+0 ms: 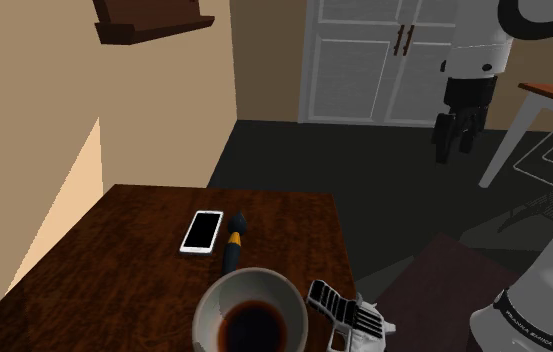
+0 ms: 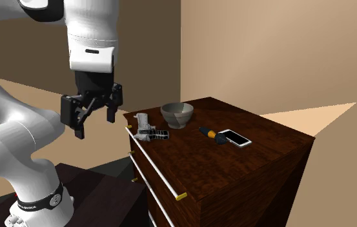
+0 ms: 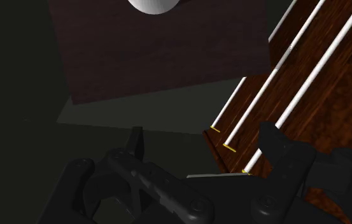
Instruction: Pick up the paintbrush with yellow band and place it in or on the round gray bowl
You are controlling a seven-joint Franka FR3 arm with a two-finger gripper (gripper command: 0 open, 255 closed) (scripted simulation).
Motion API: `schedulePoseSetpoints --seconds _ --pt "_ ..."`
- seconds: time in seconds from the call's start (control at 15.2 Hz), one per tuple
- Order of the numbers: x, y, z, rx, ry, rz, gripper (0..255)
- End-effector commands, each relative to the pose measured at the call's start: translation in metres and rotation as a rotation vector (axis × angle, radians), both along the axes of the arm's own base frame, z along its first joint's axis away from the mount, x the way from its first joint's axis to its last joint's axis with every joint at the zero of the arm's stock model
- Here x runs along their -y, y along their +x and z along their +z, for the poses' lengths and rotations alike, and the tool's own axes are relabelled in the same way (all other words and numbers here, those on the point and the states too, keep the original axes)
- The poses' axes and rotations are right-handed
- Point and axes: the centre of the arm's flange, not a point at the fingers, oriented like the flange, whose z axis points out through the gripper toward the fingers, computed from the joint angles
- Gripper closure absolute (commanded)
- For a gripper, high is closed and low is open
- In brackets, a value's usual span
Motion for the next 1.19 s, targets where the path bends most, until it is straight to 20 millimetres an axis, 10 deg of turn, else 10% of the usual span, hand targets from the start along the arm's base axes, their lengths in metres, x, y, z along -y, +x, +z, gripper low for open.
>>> schedulePoseSetpoints --seconds 0.0,1.12 --pt "0.0 0.0 0.0 0.0 0.0 0.0 0" --pt "-0.195 0.058 -0.068 0.08 0.004 -0.195 0"
